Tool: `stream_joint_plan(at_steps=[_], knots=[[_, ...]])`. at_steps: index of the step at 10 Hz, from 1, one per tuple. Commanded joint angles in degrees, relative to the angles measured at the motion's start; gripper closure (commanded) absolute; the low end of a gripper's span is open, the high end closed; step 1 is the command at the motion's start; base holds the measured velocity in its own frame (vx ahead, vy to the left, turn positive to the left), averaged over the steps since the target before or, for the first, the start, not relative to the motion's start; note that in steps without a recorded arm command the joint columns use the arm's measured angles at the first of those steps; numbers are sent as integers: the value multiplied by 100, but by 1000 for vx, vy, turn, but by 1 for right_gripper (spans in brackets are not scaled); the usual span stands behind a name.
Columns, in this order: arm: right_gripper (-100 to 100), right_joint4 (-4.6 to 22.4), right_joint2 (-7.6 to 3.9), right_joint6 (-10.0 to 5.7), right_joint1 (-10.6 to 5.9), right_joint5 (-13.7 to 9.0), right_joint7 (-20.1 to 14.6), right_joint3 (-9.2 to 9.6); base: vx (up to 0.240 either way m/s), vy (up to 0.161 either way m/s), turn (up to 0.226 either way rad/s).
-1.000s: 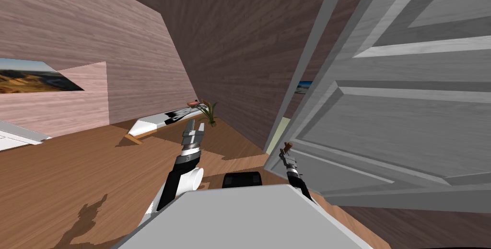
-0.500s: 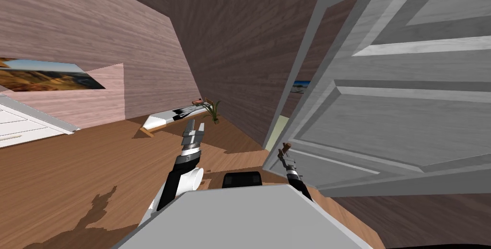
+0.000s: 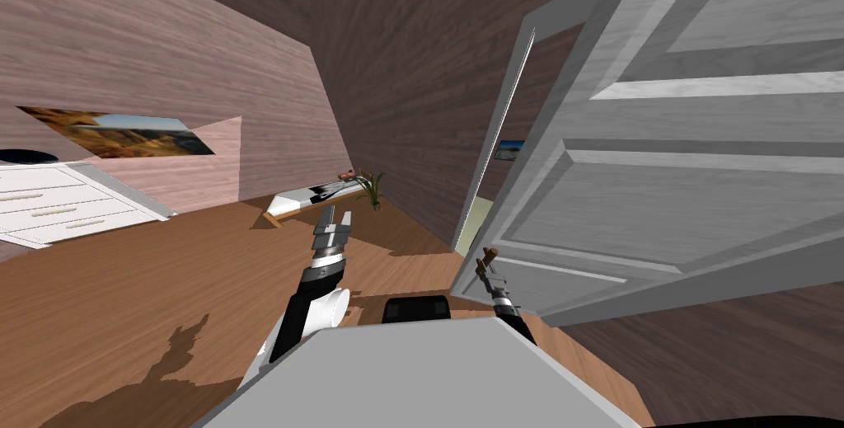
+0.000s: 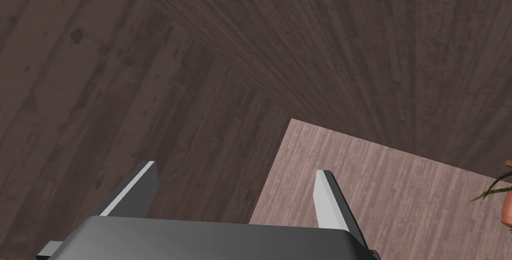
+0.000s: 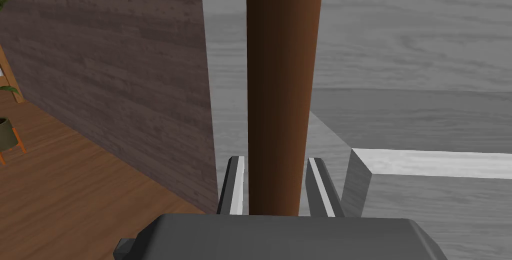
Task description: Pull the door open
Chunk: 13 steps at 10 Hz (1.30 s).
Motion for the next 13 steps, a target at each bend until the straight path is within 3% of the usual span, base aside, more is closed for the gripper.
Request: stream_joint_plan(at_steps=[1, 7, 8, 13], knots=[[100, 27, -80, -116, 43, 48, -96, 94, -165, 14, 126], [100, 130, -379, -548, 204, 229, -455, 446, -228, -44, 120], [100, 89, -350, -487, 193, 212, -405, 410, -102, -10, 22], [100, 312, -521, -814, 216, 321, -669, 642, -206, -34, 136]])
